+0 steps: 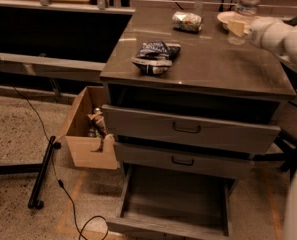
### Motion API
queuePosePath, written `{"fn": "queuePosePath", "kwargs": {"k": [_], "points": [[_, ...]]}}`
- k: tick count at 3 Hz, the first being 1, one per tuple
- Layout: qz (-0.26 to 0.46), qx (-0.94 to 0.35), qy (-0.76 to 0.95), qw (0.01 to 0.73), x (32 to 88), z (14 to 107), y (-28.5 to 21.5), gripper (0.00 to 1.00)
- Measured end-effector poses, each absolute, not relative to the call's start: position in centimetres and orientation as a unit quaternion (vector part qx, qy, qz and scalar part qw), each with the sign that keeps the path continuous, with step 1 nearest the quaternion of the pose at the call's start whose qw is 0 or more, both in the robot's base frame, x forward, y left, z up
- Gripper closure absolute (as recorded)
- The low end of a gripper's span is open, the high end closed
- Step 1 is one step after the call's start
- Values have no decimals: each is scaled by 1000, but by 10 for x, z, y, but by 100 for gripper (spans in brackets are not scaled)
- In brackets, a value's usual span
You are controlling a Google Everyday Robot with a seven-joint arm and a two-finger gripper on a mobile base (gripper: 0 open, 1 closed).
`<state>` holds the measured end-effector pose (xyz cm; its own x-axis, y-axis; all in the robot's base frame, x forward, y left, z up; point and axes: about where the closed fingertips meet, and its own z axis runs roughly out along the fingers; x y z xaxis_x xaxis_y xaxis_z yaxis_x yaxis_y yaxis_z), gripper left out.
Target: Place water bottle into bottom drawer
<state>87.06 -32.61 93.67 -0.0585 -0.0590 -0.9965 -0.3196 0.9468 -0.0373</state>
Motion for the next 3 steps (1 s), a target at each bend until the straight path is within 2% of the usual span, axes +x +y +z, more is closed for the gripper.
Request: {"fn": "queuePosePath", "kwargs": {"k": [1, 2, 3], "points": [[130, -159, 714, 670, 820, 941, -306, 100], [186, -188, 698, 666, 764, 939, -263, 100], [185, -188, 698, 666, 765, 939, -263, 100]]}}
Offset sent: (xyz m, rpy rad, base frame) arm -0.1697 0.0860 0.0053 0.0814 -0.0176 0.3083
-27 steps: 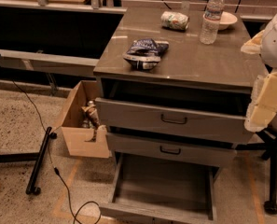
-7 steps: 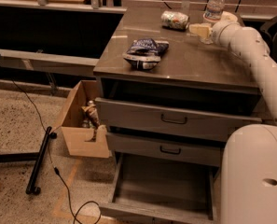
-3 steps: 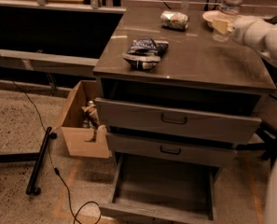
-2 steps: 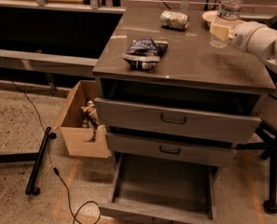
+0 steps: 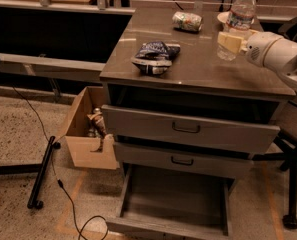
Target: Place water bottle into bottom drawer
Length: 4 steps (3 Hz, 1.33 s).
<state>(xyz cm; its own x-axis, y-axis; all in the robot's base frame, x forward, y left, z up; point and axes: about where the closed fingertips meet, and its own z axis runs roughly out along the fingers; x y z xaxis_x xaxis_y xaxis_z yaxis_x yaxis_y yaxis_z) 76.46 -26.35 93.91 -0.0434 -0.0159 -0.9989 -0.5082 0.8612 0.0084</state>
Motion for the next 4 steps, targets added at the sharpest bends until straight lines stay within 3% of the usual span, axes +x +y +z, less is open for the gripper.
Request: {"fn": "queuePosePath", "kwargs": {"k": [1, 4], "points": [[203, -201, 698, 657, 736, 945, -250, 100], [288, -206, 726, 590, 582, 928, -177, 100]]}}
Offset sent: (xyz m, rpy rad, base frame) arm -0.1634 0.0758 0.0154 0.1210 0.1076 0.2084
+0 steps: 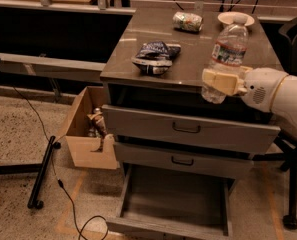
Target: Place water bottle into bottom drawer
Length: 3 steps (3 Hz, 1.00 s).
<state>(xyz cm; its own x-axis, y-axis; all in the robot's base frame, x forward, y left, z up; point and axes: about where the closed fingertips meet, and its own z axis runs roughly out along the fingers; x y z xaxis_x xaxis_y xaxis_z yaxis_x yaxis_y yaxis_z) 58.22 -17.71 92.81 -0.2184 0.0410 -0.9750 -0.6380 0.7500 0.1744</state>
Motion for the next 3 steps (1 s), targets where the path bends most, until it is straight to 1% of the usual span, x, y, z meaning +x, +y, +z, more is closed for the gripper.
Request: {"fn": "queuePosePath", "kwargs": {"k": [1, 2, 3], "points": [[265, -277, 744, 547, 549, 886, -165, 100], [226, -380, 745, 500, 530, 831, -165, 100], [218, -398, 742, 494, 528, 826, -165, 100]]}}
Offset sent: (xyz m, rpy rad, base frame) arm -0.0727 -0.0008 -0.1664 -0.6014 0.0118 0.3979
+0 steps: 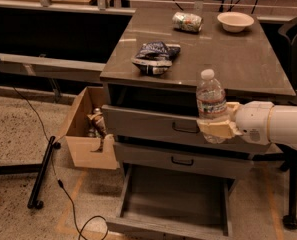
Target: Place water bottle into bottom drawer
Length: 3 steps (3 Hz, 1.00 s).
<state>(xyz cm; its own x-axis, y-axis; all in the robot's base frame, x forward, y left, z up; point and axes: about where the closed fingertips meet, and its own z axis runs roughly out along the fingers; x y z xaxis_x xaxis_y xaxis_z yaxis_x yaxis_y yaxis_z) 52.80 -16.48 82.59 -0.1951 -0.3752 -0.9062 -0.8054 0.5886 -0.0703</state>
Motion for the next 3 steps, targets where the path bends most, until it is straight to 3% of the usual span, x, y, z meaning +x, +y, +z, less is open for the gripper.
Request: {"fn": "queuePosePath", "kwargs": {"k": [1, 2, 3], "points": [[231, -408, 737, 487, 524, 808, -163, 100], [232, -464, 746, 417, 514, 755, -166, 100], [184, -522, 773, 310, 501, 669, -220, 100]]}}
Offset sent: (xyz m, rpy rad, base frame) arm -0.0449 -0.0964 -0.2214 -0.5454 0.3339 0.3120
